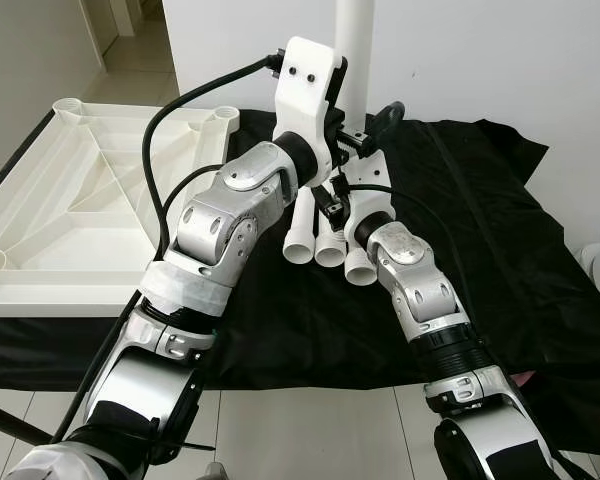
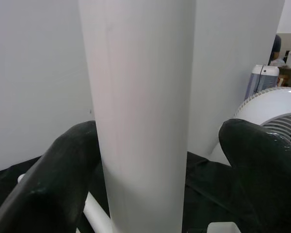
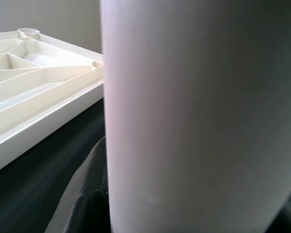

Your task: Building children table

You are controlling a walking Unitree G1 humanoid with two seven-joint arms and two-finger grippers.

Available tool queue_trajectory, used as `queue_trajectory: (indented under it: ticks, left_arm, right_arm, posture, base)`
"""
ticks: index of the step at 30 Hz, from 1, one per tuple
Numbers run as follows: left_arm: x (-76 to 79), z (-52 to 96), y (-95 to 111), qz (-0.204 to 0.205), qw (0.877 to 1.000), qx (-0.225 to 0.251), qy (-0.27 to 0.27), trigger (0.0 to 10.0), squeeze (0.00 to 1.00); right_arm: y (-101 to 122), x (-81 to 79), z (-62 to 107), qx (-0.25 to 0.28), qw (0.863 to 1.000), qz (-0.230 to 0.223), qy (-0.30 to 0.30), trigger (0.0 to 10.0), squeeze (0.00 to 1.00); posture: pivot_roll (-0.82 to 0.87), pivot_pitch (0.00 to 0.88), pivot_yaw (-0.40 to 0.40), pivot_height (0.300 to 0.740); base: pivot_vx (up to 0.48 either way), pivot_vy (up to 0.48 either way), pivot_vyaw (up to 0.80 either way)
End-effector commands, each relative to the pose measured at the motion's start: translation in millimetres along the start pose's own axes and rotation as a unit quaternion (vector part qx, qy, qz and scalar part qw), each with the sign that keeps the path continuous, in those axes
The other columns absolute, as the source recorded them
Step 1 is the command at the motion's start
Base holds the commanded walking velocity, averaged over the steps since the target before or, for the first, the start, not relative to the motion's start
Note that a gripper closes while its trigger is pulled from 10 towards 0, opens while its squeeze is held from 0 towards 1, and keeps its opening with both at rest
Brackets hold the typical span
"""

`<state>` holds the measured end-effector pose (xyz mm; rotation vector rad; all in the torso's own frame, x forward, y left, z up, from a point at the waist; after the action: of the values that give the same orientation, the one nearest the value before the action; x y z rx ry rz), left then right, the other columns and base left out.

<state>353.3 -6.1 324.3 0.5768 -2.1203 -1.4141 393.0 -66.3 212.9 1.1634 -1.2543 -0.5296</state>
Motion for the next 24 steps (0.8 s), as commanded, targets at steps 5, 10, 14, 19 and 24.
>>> queue_trajectory:
  ticks: [5,10,14,19,24]
  left_arm:
    - [5.2,8.7,6,-0.012,1.000,0.002,-0.029,10.0,1.00]
    - [-4.4,15.9,6,-0.008,1.000,0.005,-0.012,10.0,0.00]
    - [-15.0,22.8,2,-0.010,1.000,0.004,0.008,10.0,0.00]
    - [-36.2,38.6,-6,-0.027,0.998,0.010,0.050,10.0,0.00]
    - [-50.4,50.4,-17,-0.036,0.996,-0.003,0.078,10.0,0.00]
  right_arm:
    - [3,8.5,-4.6,-0.002,0.998,-0.045,-0.040,10.0,0.00]
    - [3,17.8,-4.1,0.005,0.994,-0.080,-0.069,10.0,0.00]
    - [5,25.3,-2.2,0.018,0.992,-0.089,-0.089,10.0,0.00]
    - [-1,33.6,4.9,0.027,0.989,-0.093,-0.108,10.0,0.00]
    - [-7,37.4,10.9,0.022,0.989,-0.090,-0.114,10.0,0.00]
  posture:
    - [0.04,0.000,-0.027,0.740]
    - [0.04,0.000,-0.025,0.740]
    - [0.05,0.000,-0.027,0.740]
    - [0.04,0.000,-0.025,0.740]
    - [0.04,0.000,-0.025,0.740]
  base:
    - [0.000,0.000,0.00]
    - [0.000,0.000,0.00]
    - [0.000,0.000,0.00]
    - [0.000,0.000,0.00]
    - [0.000,0.000,0.00]
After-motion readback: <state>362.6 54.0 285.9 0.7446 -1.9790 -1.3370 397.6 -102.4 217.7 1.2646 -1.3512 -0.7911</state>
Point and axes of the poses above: a point about 5 cm out from each wrist's last joint towards the gripper, its own z axis pointing back from the gripper into the wrist, its own y axis along the axis of the wrist's last joint, x = y × z, the point moved 4 cm from there along -z, pointing out of the wrist towards the gripper, and after that the axes turned 14 degrees about z, right-handed, at the moved point
